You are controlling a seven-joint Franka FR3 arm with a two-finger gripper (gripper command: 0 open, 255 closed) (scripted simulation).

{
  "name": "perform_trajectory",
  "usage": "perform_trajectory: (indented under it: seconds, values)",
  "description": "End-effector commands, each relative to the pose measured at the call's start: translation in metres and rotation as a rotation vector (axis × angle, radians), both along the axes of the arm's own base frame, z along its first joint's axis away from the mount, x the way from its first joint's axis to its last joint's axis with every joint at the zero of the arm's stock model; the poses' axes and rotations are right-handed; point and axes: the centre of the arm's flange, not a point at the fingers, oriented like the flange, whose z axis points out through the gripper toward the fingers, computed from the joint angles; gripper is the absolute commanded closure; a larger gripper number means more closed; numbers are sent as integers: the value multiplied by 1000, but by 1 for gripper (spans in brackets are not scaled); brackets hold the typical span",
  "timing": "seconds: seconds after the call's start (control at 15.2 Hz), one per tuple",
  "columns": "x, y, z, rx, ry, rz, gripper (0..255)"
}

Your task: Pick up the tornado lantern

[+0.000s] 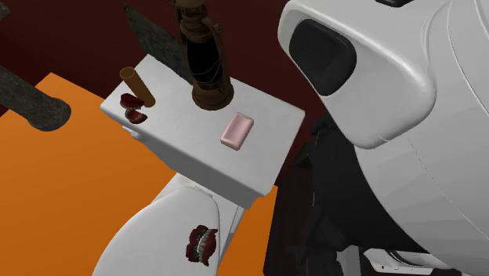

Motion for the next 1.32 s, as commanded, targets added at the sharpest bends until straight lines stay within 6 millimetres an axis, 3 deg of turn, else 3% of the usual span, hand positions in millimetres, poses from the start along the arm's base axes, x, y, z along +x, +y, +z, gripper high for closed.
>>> perform_trajectory:
  seconds: [0.0, 1.25]
  values:
    - [0, 0, 0, 0, 0, 0, 0]
    - [152, -186, 27, -56, -12, -82, 0]
